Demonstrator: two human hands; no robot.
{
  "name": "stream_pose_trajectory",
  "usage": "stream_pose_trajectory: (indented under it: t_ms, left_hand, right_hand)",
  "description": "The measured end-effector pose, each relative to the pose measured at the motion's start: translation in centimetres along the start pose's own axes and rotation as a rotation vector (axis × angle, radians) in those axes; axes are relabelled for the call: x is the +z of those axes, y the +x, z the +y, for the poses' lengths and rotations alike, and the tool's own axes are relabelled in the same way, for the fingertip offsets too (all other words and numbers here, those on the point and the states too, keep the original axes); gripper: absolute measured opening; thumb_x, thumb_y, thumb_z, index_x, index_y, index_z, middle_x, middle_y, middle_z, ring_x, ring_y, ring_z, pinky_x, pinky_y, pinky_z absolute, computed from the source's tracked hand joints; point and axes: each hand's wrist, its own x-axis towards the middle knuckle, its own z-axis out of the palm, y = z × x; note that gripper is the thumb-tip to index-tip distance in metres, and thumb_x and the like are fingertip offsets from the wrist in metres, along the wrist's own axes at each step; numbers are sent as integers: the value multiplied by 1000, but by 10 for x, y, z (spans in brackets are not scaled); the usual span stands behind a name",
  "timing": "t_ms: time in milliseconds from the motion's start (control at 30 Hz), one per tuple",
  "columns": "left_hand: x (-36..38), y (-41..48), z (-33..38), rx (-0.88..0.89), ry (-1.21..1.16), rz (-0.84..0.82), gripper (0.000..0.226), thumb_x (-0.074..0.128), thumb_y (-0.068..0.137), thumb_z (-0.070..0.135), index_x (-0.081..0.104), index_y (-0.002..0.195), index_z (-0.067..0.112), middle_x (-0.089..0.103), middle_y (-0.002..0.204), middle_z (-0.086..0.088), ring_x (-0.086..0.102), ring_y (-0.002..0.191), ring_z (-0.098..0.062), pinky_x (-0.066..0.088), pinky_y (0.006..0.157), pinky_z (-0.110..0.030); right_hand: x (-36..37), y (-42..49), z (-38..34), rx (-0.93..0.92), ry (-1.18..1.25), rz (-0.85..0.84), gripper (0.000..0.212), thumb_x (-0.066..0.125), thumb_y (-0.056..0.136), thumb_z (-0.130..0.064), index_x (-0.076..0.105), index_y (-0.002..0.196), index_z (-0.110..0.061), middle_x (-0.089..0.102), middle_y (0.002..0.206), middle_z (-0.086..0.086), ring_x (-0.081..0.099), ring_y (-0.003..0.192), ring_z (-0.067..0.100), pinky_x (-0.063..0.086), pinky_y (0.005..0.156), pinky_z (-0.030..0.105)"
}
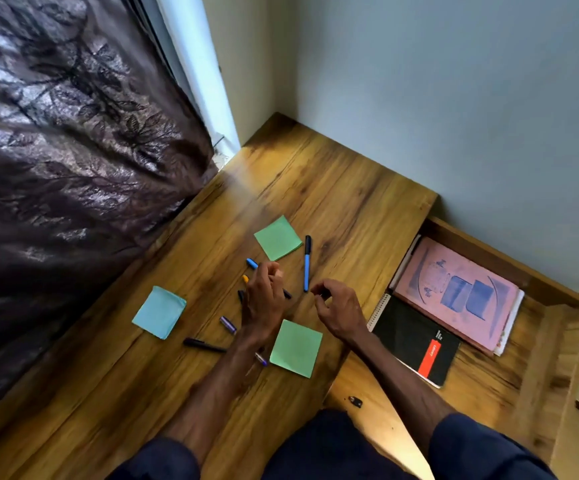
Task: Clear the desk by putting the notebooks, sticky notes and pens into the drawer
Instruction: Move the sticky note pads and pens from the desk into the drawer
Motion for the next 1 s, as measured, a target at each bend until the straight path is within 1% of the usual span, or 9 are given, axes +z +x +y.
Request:
stream_pose_trajectory:
  t_ms: [100, 167, 300, 367, 433, 667, 800, 900, 1000]
  left_hand:
    - [-7, -6, -13, -17, 49, -35, 15, 55, 98, 20, 62, 112, 21, 67, 106, 2, 61, 94, -12, 43, 73, -24]
    - [-10, -11, -19, -38, 66, -63, 17, 57, 96, 15, 63, 111, 21, 65, 107, 3, 59, 93, -10, 43, 72, -22]
    - [-12, -20, -26, -46, 80, -87, 15, 59, 96, 12, 64, 107, 20, 62, 106, 1, 60, 91, -12, 51, 71, -26]
    - [-11, -24, -28, -51, 77, -92, 15, 59, 95, 11, 65, 105, 20, 61, 106, 2, 60, 90, -12, 51, 70, -25]
    - [-8, -28, -28, -65, 72, -94, 15, 59, 95, 10, 65, 104, 21, 61, 107, 3, 61, 90, -11, 54, 71, -26]
    - [-3, -33, -22, -95, 53, -83, 16, 57, 95, 10, 64, 104, 22, 62, 107, 3, 59, 88, -7, 52, 68, -21]
    - [-3, -26, -19, -93, 39, -66, 16, 58, 95, 11, 65, 104, 22, 62, 107, 4, 58, 89, -7, 44, 66, -13]
    - [-1, -16, -17, -89, 20, -57, 17, 57, 95, 11, 64, 103, 24, 63, 107, 5, 60, 92, -8, 55, 72, -24]
    - [0, -2, -13, -63, 47, -56, 16, 56, 95, 12, 63, 104, 24, 62, 106, 3, 60, 94, -11, 56, 74, -27]
  right_hand:
    - [8, -5, -5, -1, 4, -105, 19, 71, 86, -12, 73, 105, -14, 73, 97, 1, 65, 85, 9, 59, 80, 30]
    - [15, -10, -5, 0, -35, -235, 20, 74, 86, -22, 71, 105, -17, 70, 98, 0, 64, 87, 11, 59, 80, 35]
    - [25, -19, -8, 67, -221, -454, 50, 78, 79, -51, 64, 117, -20, 59, 115, -2, 58, 100, 15, 56, 84, 35]
    - [31, -25, -15, 63, -346, -475, 67, 80, 75, -54, 57, 126, -18, 52, 124, 2, 52, 110, 19, 52, 91, 36]
    - [36, -28, -22, 37, -472, -480, 75, 82, 74, -52, 51, 132, -16, 48, 132, 6, 47, 117, 23, 48, 98, 36]
    - [39, -19, -25, 111, -437, -503, 65, 86, 71, -45, 53, 121, -18, 49, 127, 4, 47, 115, 23, 46, 96, 38]
    - [31, -20, -19, 98, -315, -493, 36, 78, 81, -25, 48, 101, -25, 57, 113, -1, 53, 105, 20, 43, 84, 30]
    - [16, -14, -14, 200, -145, -562, 33, 77, 84, -19, 51, 104, -26, 63, 111, -3, 60, 101, 19, 51, 86, 34]
    - [-3, -5, -11, 339, 63, -642, 38, 81, 83, -23, 57, 112, -24, 67, 109, 2, 66, 99, 22, 56, 86, 39]
